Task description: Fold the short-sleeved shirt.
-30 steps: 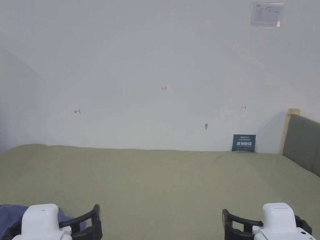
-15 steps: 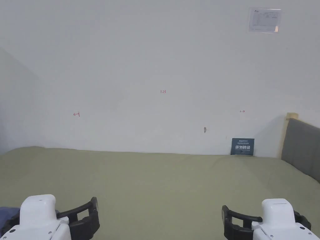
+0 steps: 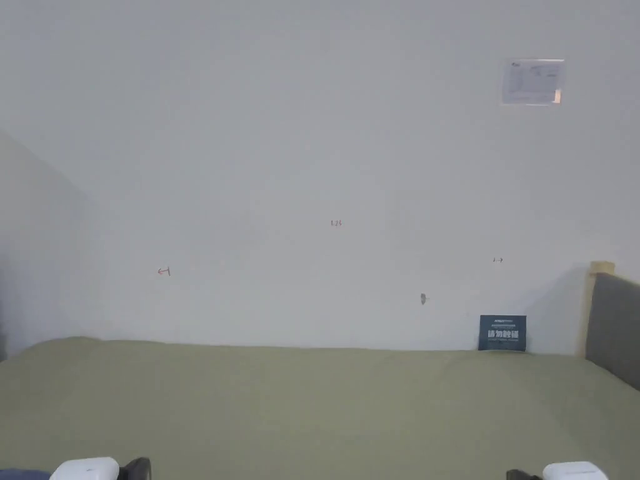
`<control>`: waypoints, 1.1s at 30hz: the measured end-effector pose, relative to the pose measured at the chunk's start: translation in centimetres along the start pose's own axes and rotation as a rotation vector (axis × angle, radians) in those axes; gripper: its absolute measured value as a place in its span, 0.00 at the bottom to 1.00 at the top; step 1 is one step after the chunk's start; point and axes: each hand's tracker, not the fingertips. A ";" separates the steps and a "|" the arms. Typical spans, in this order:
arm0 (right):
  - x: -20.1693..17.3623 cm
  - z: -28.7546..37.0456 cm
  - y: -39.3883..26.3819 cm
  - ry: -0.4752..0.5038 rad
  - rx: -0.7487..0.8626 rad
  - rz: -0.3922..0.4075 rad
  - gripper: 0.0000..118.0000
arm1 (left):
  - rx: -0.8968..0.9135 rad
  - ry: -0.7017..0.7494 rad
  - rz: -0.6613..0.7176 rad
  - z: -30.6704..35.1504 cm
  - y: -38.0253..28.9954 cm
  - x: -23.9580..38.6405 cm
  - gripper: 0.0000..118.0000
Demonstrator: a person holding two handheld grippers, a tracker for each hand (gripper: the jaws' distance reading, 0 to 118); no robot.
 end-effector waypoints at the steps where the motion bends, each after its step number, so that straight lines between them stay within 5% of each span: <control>1: 0.0 0.1 0.3 0.006 0.005 -0.010 0.00 | 0.001 0.002 -0.007 0.0 0.2 0.1 0.00; 20: -7.8 -0.7 3.6 0.171 0.119 0.027 0.00 | 0.071 0.188 -0.006 5.2 2.4 -5.7 0.00; 33: -20.4 -3.5 6.3 0.499 0.138 0.000 0.00 | 0.091 0.458 0.044 13.9 3.4 -14.2 0.00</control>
